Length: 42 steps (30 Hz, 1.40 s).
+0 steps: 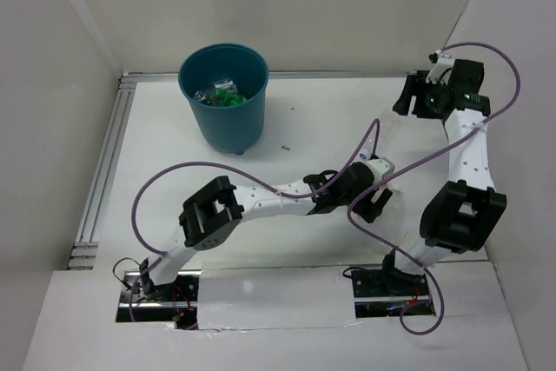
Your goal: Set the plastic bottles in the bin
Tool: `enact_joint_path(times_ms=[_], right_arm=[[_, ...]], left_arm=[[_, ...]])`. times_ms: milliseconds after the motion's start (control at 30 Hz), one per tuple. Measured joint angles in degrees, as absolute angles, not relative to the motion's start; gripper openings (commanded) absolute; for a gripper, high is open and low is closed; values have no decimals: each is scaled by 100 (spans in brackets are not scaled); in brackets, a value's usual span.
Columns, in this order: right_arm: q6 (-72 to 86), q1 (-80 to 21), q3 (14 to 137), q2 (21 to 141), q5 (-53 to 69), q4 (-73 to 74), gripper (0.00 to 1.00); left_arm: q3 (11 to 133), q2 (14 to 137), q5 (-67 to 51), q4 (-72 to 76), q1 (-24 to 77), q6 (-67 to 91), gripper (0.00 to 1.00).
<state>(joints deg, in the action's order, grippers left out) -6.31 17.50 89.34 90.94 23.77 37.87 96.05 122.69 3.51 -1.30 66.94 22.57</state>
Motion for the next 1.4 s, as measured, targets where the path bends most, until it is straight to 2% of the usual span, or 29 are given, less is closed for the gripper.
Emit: enact_joint_path(times_ms=[133, 333, 400, 467, 500, 600, 700, 767, 933, 1100, 1233, 1400], right_arm=[[-720, 1997, 8399, 8560, 2644, 4005, 76], [-827, 2410, 8055, 8106, 2899, 4073, 76], [-869, 2429, 8012, 8101, 2958, 4121, 76], [-937, 2432, 7957, 8103, 3044, 4189, 76], [-1004, 2432, 7935, 8103, 3098, 4261, 73], [-1262, 2432, 7911, 8149, 3251, 4499, 64], [-1603, 2432, 7806, 8243, 3371, 4805, 62], [-1793, 2432, 7675, 8333, 3385, 5002, 65], [-1865, 2445, 7247, 8455, 3310, 5146, 81], [-1459, 2467, 7190, 8493, 3308, 4919, 83], [-1100, 2467, 7196, 8755, 3489, 4670, 83], [-775, 2453, 7194, 9048, 3625, 4335, 83]], left_arm=[[10468, 12960, 528, -578, 6687, 2300, 88], [10787, 13443, 836, -1070, 6670, 2427, 85], [10868, 13592, 913, -1197, 6652, 2438, 80], [10954, 13670, 1009, -1234, 6650, 2434, 70], [10971, 13679, 1022, -1251, 6646, 2449, 56], [10947, 13675, 1026, -1232, 6639, 2453, 36], [10761, 13572, 1035, -1120, 6630, 2464, 25], [10556, 13426, 1079, -1138, 6630, 2462, 22], [9354, 12488, 1249, -1081, 6549, 2464, 16], [8193, 10798, 1413, -1122, 6099, 2432, 13], [8187, 9703, 1546, -908, 5452, 2373, 13], [8554, 8973, 1824, -827, 4882, 2233, 13]])
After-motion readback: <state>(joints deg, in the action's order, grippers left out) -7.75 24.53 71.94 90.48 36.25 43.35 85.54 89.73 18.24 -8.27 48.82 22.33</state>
